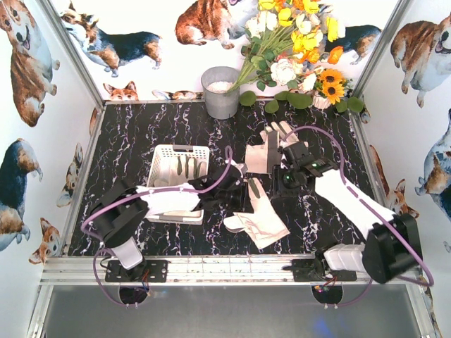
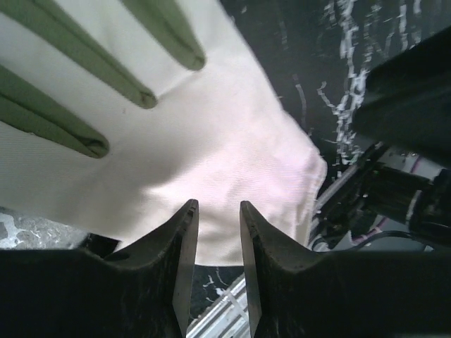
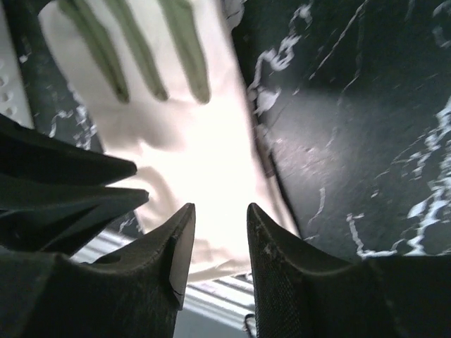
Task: Put the gloves into the storage basket
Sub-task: Pair the glove with the glove.
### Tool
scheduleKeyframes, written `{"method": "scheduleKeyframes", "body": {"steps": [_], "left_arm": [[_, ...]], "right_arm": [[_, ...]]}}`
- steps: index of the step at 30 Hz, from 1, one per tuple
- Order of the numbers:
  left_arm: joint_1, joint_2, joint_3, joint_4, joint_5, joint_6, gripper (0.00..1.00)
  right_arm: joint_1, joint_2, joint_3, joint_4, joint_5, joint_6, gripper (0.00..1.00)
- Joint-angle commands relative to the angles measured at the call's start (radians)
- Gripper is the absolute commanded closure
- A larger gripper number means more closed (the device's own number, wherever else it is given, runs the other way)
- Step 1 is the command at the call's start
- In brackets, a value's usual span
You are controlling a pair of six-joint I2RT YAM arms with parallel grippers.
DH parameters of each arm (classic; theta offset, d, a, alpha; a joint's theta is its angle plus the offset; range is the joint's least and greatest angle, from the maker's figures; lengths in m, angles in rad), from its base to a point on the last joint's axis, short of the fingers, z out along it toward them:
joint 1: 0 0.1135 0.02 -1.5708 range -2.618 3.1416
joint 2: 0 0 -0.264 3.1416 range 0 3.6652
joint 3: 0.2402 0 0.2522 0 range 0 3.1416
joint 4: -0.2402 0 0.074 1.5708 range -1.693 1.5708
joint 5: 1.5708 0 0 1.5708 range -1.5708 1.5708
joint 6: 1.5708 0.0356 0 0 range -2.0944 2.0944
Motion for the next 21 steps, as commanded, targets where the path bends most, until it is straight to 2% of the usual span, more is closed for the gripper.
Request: {"method": "scheduleKeyframes", "body": {"steps": [1, 5, 9, 15, 21], "left_arm": [[-0.006, -0.090, 0.037, -0.042, -0.055, 0.012, 0.75], [-0.006, -0.101, -0.016, -0.020, -0.053, -0.015, 0.82], [-0.019, -0.095, -0.058, 0.068, -0.024, -0.066, 0.85], [-0.051, -0.064, -0.057, 0.083, -0.033, -0.078, 0.87], [-0.072, -0.022, -0.080, 0.079, -0.067, -0.088, 0.88]], "right_arm": [[0.000, -0.088, -0.069, -0.028, -0.193, 0.079, 0.66], [0.017, -0.130, -0.190, 0.080, -0.350, 0.190, 0.76], [0.060, -0.140, -0.247, 0.138, -0.402, 0.243, 0.80], [0.123, -0.114, -0.283, 0.190, -0.397, 0.278, 0.87], [0.125, -0.050, -0.343, 0.247, -0.357, 0.289, 0.91]]}}
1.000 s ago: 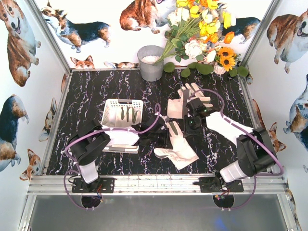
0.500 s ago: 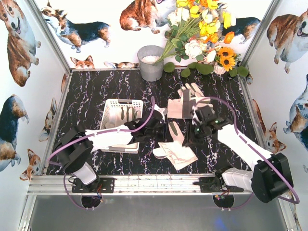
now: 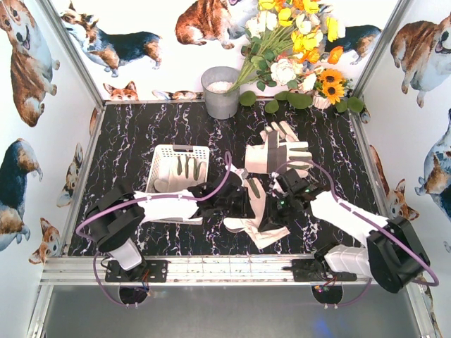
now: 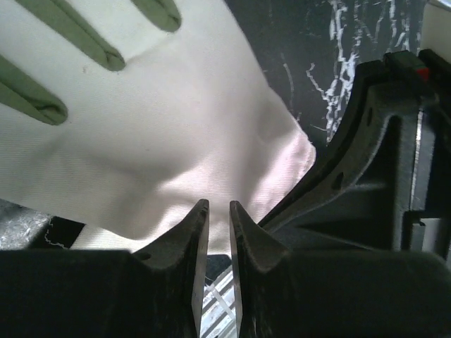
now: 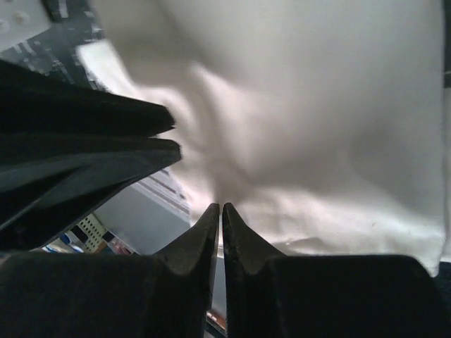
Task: Put the gloves into the storage basket
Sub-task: Pair the glove with the glove, then pick up the glove from the center of the board.
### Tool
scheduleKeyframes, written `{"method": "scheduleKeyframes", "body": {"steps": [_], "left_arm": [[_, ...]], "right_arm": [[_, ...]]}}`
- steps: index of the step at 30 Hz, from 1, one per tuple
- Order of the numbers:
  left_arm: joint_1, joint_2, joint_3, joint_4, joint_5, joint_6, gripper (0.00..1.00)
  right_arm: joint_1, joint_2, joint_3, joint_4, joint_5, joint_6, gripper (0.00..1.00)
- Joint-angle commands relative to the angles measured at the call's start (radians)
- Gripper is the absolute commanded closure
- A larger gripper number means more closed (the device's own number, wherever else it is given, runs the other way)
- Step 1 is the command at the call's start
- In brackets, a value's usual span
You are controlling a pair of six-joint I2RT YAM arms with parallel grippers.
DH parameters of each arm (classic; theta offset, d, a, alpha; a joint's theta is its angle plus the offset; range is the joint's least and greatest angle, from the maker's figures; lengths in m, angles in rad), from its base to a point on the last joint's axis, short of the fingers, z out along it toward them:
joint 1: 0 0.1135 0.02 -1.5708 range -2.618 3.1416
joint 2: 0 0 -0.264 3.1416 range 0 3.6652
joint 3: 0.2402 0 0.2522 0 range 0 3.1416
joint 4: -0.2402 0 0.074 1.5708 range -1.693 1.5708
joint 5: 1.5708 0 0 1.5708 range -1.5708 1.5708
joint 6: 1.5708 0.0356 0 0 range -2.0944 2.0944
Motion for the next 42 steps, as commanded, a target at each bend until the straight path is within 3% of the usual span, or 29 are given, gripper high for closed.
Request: {"method": "scheduleKeyframes", "body": {"steps": [1, 9, 13, 19, 25, 36, 42], "left_arm": [[-0.015, 0.049, -0.028, 0.021, -0.024, -0.014, 0.88], [-0.048, 0.095, -0.054, -0.006, -0.054, -0.012, 0.88], [-0.062, 0.065, -0.031, -0.037, -0.091, -0.004, 0.86], [-0.064, 0.012, 0.060, -0.116, -0.133, 0.025, 0.79], [-0.065, -0.040, 0.075, -0.130, -0.136, 0.017, 0.78], [-0.065, -0.034, -0.066, -0.010, -0.115, -0.069, 0.82], [-0.066, -0.001, -0.105, -0.031, -0.122, -0.050, 0.87]], "right_arm": [[0.006, 0.066, -0.033, 0.092, -0.002, 0.024, 0.92], [0.023, 0.181, -0.034, 0.088, 0.020, 0.017, 0.91], [0.024, 0.128, -0.028, 0.064, 0.042, 0.019, 0.86], [0.018, -0.011, 0.079, -0.099, 0.143, -0.032, 0.69], [-0.112, -0.056, 0.120, -0.131, 0.148, -0.124, 0.59], [-0.318, 0.143, 0.083, 0.007, -0.050, -0.268, 0.48], [-0.354, 0.211, 0.094, 0.013, -0.037, -0.316, 0.42]]}}
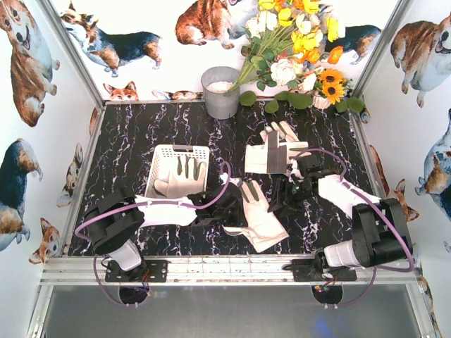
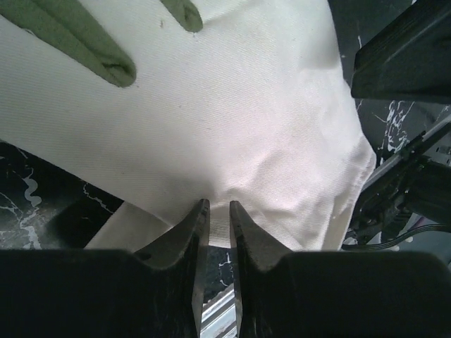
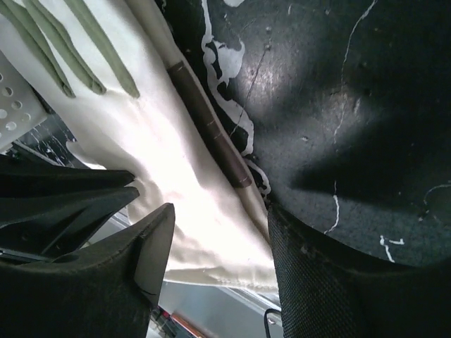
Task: Put the gloves into the storage basket
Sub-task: Pick up the glove from the center of the board.
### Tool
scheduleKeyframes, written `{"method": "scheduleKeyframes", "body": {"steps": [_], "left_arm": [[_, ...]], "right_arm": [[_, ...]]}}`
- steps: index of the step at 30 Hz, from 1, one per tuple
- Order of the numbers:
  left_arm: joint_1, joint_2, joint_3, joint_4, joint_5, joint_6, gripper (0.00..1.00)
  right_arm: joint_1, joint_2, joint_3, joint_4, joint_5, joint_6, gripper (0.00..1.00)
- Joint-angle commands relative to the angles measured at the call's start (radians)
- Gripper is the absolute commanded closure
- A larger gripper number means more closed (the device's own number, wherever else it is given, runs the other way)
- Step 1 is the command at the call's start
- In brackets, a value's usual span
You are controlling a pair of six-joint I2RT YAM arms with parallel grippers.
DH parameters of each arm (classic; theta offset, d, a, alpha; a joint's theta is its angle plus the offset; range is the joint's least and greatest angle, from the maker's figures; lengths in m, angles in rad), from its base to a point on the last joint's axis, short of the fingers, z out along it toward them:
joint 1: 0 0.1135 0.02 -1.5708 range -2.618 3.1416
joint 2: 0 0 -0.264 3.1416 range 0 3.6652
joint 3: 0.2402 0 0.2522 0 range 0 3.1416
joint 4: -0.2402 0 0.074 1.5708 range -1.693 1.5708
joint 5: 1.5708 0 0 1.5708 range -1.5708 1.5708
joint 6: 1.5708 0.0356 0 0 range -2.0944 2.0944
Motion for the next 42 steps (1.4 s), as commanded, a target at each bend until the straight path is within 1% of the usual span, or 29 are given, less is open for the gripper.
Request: {"method": "scheduleKeyframes", "body": {"steps": [1, 3, 6, 8, 11, 14, 20, 25, 28, 30, 34, 35, 37, 38, 39, 40, 42], "left_arm": [[-0.007, 0.014, -0.030, 0.005, 0.000, 0.007, 0.88], [-0.006, 0.037, -0.030, -0.016, 0.018, 0.029, 0.88], [-0.007, 0.064, -0.006, -0.079, 0.052, 0.090, 0.88], [-0.007, 0.076, 0.008, -0.110, 0.066, 0.126, 0.88], [-0.006, 0.076, 0.013, -0.114, 0.069, 0.138, 0.89], [-0.007, 0.062, 0.009, -0.105, 0.065, 0.142, 0.89], [-0.005, 0.049, -0.014, -0.077, 0.069, 0.124, 0.89], [-0.006, 0.039, -0.012, -0.072, 0.066, 0.120, 0.89], [-0.007, 0.028, -0.010, -0.070, 0.054, 0.127, 0.89], [-0.006, 0.027, -0.014, -0.063, 0.046, 0.133, 0.89], [-0.007, 0.027, -0.024, -0.050, 0.023, 0.128, 0.89], [-0.007, -0.003, -0.029, -0.039, 0.020, 0.122, 0.89], [-0.006, -0.018, -0.030, -0.024, 0.017, 0.115, 0.89], [-0.007, -0.024, -0.030, -0.026, 0.015, 0.115, 0.88], [-0.007, -0.027, -0.029, -0.026, 0.011, 0.115, 0.88], [-0.006, -0.032, -0.025, -0.026, 0.007, 0.116, 0.85], [-0.006, -0.048, -0.013, -0.027, -0.006, 0.114, 0.77]], "right_arm": [[-0.024, 0.039, 0.019, 0.039, -0.020, -0.069, 0.41], [-0.034, 0.047, 0.015, 0.042, -0.004, -0.076, 0.40], [-0.047, 0.056, -0.018, 0.095, -0.010, -0.052, 0.39], [-0.047, 0.084, -0.041, 0.142, -0.052, -0.018, 0.39], [-0.043, 0.129, -0.085, 0.240, -0.145, 0.041, 0.37], [-0.025, 0.160, -0.110, 0.263, -0.155, 0.045, 0.37], [0.045, 0.223, -0.107, 0.296, -0.181, 0.055, 0.37], [0.144, 0.241, -0.115, 0.390, -0.192, 0.137, 0.37], [0.198, 0.243, -0.121, 0.444, -0.194, 0.185, 0.40], [0.223, 0.233, -0.122, 0.452, -0.184, 0.196, 0.44], [0.230, 0.189, -0.133, 0.420, -0.153, 0.186, 0.58], [0.229, 0.179, -0.141, 0.423, -0.147, 0.189, 0.62], [0.230, 0.173, -0.147, 0.422, -0.147, 0.196, 0.73], [0.230, 0.169, -0.147, 0.419, -0.146, 0.201, 0.84], [0.229, 0.161, -0.147, 0.412, -0.138, 0.206, 0.92], [0.229, 0.149, -0.147, 0.406, -0.127, 0.207, 0.98], [0.230, 0.110, -0.148, 0.383, -0.094, 0.211, 1.00]]}}
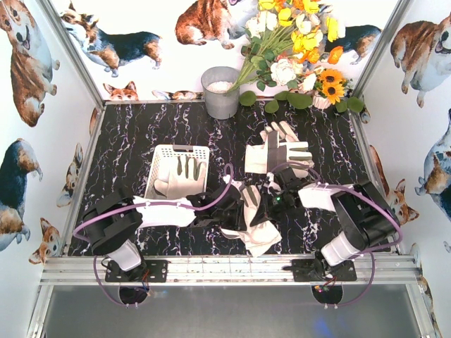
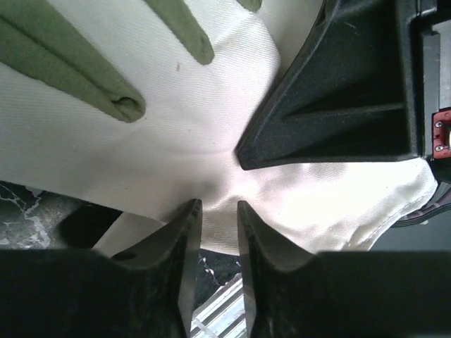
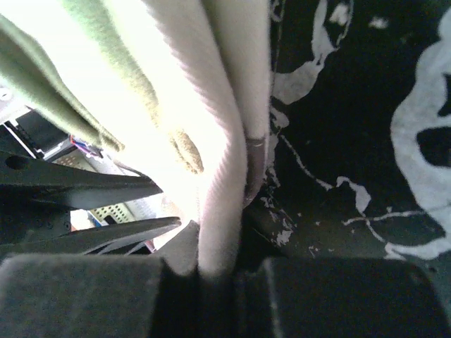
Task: Put the gloves into the storage basket
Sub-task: Pick up the glove from the center of the board.
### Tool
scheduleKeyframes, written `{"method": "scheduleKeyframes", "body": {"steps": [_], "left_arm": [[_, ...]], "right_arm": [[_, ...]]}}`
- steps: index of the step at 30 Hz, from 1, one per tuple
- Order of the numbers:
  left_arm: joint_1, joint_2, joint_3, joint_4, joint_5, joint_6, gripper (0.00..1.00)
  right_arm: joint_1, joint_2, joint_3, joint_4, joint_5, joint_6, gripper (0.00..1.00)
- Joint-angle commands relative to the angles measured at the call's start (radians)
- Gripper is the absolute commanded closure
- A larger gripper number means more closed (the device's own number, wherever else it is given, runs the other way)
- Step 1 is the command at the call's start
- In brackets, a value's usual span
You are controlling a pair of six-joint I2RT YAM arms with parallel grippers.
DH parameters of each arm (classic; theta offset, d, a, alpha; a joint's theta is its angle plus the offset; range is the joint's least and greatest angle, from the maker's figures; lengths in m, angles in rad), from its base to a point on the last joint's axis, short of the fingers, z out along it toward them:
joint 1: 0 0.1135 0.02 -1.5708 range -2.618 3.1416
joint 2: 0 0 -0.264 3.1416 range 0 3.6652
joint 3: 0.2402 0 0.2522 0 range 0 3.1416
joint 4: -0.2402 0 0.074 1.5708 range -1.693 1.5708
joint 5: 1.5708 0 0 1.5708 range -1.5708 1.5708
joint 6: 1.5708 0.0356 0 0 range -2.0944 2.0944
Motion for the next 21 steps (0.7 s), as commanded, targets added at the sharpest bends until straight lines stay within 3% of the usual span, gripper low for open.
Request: {"method": "scheduleKeyframes", "body": {"steps": [1, 10, 16, 21], "left_arm": [[-0.003, -0.050, 0.010, -0.005, -0.063, 0.007, 0.75], [0.021, -0.224, 0.004, -0.016, -0.194, -0.038, 0.37], [0.104, -0.350, -0.083, 0.051, -0.129, -0.061, 0.29], [0.238, -0.431, -0.204, 0.229, 0.035, -0.114, 0.26]], "right_arm": [[0.006, -0.094, -0.020, -0.036, 0.124, 0.002, 1.00], [0.002, -0.295, -0.013, -0.094, 0.192, 0.038, 1.00], [0.001, -0.358, -0.002, -0.079, 0.157, -0.004, 1.00], [0.001, -0.425, 0.005, -0.060, 0.109, -0.022, 1.00]]}}
